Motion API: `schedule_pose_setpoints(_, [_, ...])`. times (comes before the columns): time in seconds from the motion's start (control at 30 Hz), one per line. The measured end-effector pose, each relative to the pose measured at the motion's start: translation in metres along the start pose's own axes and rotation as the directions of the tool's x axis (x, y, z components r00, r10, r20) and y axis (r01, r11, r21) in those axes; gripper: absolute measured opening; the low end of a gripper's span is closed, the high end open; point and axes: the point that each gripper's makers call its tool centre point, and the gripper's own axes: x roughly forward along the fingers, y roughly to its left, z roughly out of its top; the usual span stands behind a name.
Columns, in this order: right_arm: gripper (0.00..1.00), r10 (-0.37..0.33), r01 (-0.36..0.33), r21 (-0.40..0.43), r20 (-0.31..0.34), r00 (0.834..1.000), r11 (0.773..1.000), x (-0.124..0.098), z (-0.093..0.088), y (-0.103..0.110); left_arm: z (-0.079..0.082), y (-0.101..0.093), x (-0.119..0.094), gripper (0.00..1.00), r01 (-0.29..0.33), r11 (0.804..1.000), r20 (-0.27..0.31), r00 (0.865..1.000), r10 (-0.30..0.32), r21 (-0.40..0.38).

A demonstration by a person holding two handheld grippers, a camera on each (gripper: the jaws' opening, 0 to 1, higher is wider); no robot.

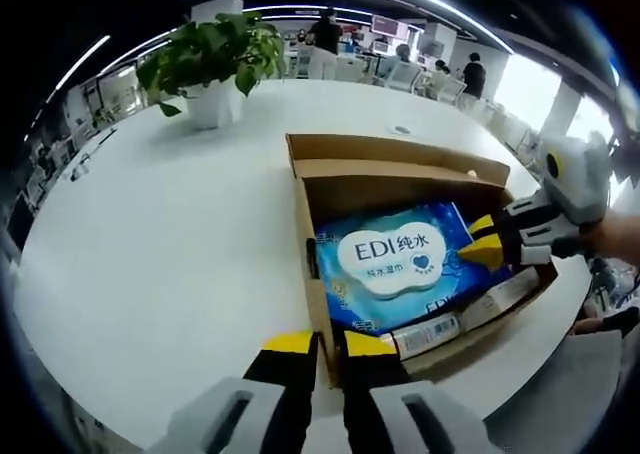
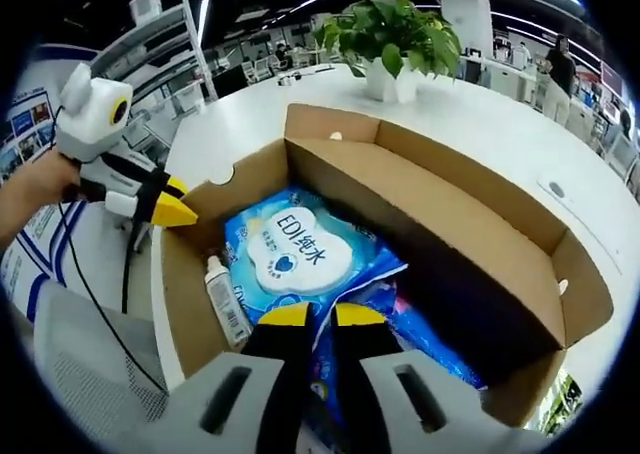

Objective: Operate the shoe box by opening the lid, removing the specified soft item, and placing it in the target area until the item is outside and the box remains undamaged.

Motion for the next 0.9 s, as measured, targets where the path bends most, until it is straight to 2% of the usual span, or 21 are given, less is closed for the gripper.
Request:
schedule_pose_setpoints(0.07, [0.04, -0.001, 0.001, 0.018, 0.004, 1.000, 1.000, -0.005, 0.000, 0.002, 0.000, 0.000, 0.000, 0.08, -0.005, 1.000, 0.006, 1.000, 0.005, -0.008])
schedule_pose_setpoints(0.2, [0.03, -0.028, 0.028, -0.020, 0.009, 1.000, 0.999, -0.013, 0.000, 0.002, 0.000, 0.000, -0.001, 0.08, -0.009, 1.000, 0.012, 1.000, 0.009, -0.014])
schedule_pose_setpoints(0.37, [0.03, -0.036, 0.037, -0.026, 0.015, 0.999, 0.999, -0.022, -0.001, 0.000, -0.001, 0.000, -0.001, 0.08, -0.008, 1.000, 0.004, 1.000, 0.008, -0.014])
schedule_pose_setpoints(0.9, [0.01, -0.087, 0.087, -0.012, 0.050, 0.995, 0.996, -0.054, -0.007, -0.016, -0.002, -0.002, -0.001, 0.08, -0.019, 1.000, -0.010, 1.000, 0.019, 0.010])
